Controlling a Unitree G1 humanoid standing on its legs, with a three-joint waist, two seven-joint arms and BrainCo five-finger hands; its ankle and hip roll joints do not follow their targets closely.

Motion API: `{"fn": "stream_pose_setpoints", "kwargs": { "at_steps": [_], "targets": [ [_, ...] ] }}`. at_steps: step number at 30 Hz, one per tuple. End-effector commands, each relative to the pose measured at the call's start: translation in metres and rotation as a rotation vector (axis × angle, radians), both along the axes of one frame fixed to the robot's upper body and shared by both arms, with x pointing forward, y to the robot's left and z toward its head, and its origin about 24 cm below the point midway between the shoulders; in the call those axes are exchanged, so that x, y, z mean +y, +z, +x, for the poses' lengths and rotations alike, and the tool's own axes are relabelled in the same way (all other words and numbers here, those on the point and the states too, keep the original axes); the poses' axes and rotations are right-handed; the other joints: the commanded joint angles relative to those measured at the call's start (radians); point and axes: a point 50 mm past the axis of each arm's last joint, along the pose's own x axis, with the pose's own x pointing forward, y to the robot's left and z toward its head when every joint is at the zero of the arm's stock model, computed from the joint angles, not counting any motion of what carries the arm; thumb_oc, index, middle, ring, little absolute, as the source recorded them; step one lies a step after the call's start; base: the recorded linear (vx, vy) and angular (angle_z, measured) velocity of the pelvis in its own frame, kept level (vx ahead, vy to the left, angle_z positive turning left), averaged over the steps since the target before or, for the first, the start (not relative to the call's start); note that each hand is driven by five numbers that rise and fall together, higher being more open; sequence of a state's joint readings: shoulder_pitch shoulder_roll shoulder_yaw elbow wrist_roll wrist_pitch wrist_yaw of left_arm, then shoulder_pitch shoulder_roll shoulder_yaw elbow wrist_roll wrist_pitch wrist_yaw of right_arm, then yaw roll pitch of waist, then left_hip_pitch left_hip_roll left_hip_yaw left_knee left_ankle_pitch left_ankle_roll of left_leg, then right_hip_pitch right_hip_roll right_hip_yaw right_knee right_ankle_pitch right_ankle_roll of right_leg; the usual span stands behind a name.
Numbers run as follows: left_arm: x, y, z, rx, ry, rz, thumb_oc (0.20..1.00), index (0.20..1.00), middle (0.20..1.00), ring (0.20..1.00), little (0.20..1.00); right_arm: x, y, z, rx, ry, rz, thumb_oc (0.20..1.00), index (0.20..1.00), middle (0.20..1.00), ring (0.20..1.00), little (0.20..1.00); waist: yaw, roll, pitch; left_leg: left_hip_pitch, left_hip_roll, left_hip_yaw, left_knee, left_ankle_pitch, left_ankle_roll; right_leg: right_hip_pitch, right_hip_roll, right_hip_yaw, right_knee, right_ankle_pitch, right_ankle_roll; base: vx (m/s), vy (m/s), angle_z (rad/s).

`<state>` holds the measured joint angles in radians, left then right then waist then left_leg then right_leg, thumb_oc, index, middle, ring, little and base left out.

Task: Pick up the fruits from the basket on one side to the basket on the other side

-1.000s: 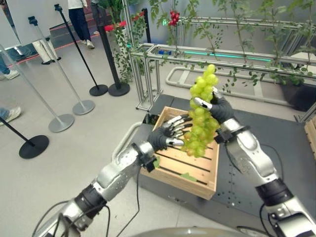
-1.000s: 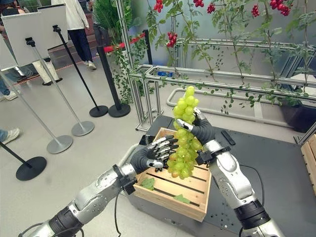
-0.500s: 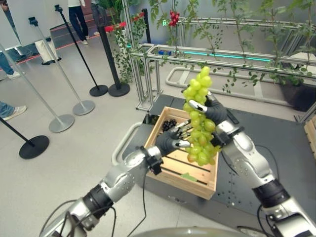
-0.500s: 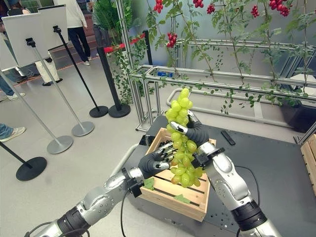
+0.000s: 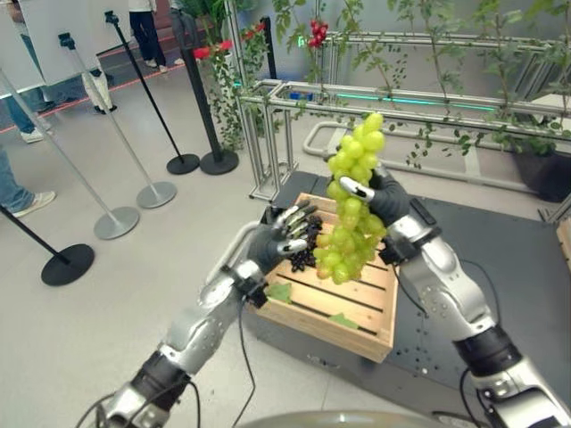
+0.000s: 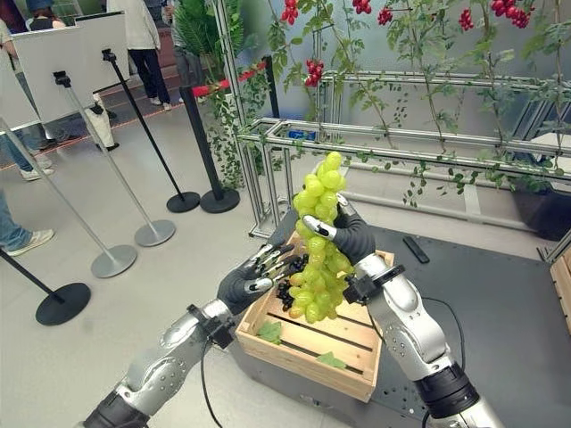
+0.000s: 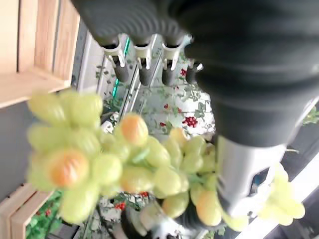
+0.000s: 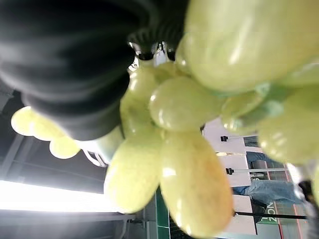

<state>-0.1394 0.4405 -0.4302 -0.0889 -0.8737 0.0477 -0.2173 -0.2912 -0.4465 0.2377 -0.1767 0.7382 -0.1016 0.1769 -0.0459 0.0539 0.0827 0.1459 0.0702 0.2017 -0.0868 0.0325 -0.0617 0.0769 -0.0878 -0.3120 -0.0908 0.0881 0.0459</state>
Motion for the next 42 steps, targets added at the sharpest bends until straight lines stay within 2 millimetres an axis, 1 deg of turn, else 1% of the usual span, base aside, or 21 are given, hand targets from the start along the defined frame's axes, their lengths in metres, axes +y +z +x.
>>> {"fn": "stream_pose_setpoints", "kwargs": {
  "at_steps": [1, 7, 9, 14, 18, 23, 25, 28, 42],
  "targets": [
    [0.012, 0.016, 0.008, -0.121, 0.034, 0.042, 1.000, 1.000, 1.000, 1.000, 1.000, 0.002, 0.049, -0.010, -0.232, 0.033, 0.111, 0.200, 0.200, 0.200, 0.200, 0.200, 0.005, -0.064, -0.014, -0.012, -0.026, -0.037, 0.012, -0.020, 0.013, 0.065, -0.074, -0.056, 0.066, -0.081, 0.114, 0.00, 0.000, 0.00],
    [0.009, 0.009, 0.008, -0.107, 0.022, 0.080, 1.000, 1.000, 1.000, 1.000, 1.000, 0.006, 0.052, -0.011, -0.242, 0.059, 0.119, 0.200, 0.200, 0.200, 0.200, 0.200, 0.004, -0.064, -0.017, -0.013, -0.027, -0.044, 0.013, -0.020, 0.013, 0.066, -0.076, -0.062, 0.069, -0.083, 0.114, 0.00, 0.003, 0.05],
    [0.003, 0.010, 0.008, -0.116, -0.006, 0.083, 1.000, 1.000, 1.000, 1.000, 1.000, 0.009, 0.054, -0.011, -0.250, 0.076, 0.119, 0.200, 0.200, 0.200, 0.200, 0.200, 0.003, -0.066, -0.018, -0.013, -0.029, -0.043, 0.013, -0.021, 0.015, 0.065, -0.076, -0.059, 0.070, -0.082, 0.115, 0.00, 0.000, 0.00],
    [-0.004, 0.010, 0.011, -0.123, -0.024, 0.092, 1.000, 1.000, 1.000, 1.000, 1.000, 0.013, 0.056, -0.013, -0.251, 0.104, 0.122, 0.200, 0.200, 0.200, 0.200, 0.200, -0.001, -0.066, -0.020, -0.012, -0.028, -0.040, 0.013, -0.020, 0.015, 0.063, -0.075, -0.055, 0.069, -0.081, 0.116, 0.00, 0.000, 0.00],
    [-0.015, 0.010, 0.014, -0.111, -0.050, 0.079, 1.000, 1.000, 1.000, 1.000, 1.000, 0.018, 0.057, -0.014, -0.251, 0.139, 0.131, 0.200, 0.200, 0.200, 0.200, 0.200, -0.008, -0.066, -0.021, -0.013, -0.028, -0.038, 0.012, -0.021, 0.016, 0.060, -0.074, -0.052, 0.068, -0.079, 0.116, 0.00, 0.000, 0.00],
    [-0.038, 0.012, 0.011, -0.061, -0.146, -0.009, 1.000, 1.000, 1.000, 1.000, 1.000, 0.023, 0.059, -0.014, -0.246, 0.177, 0.143, 0.200, 0.200, 0.200, 0.200, 0.200, -0.018, -0.067, -0.018, -0.014, -0.027, -0.034, 0.011, -0.020, 0.016, 0.052, -0.072, -0.043, 0.068, -0.076, 0.116, 0.00, 0.000, 0.00],
    [-0.050, 0.011, 0.006, -0.006, -0.199, -0.077, 1.000, 1.000, 1.000, 1.000, 1.000, 0.025, 0.059, -0.014, -0.242, 0.192, 0.147, 0.200, 0.200, 0.200, 0.200, 0.200, -0.022, -0.069, -0.017, -0.015, -0.025, -0.034, 0.010, -0.020, 0.016, 0.050, -0.070, -0.041, 0.068, -0.075, 0.116, 0.00, 0.000, 0.00],
    [-0.060, 0.012, 0.002, 0.038, -0.234, -0.146, 1.000, 1.000, 1.000, 1.000, 1.000, 0.027, 0.058, -0.014, -0.232, 0.208, 0.151, 0.200, 0.200, 0.200, 0.200, 0.200, -0.027, -0.071, -0.015, -0.014, -0.024, -0.032, 0.009, -0.021, 0.016, 0.048, -0.068, -0.038, 0.066, -0.075, 0.115, 0.00, -0.001, -0.01],
    [-0.076, 0.027, 0.001, 0.026, -0.312, -0.198, 1.000, 1.000, 1.000, 1.000, 1.000, 0.031, 0.055, -0.013, -0.206, 0.248, 0.156, 0.200, 0.200, 0.200, 0.200, 0.200, -0.038, -0.078, -0.013, -0.019, -0.019, -0.037, 0.009, -0.018, 0.013, 0.048, -0.062, -0.037, 0.064, -0.077, 0.112, 0.00, 0.000, 0.00]
  ]
}}
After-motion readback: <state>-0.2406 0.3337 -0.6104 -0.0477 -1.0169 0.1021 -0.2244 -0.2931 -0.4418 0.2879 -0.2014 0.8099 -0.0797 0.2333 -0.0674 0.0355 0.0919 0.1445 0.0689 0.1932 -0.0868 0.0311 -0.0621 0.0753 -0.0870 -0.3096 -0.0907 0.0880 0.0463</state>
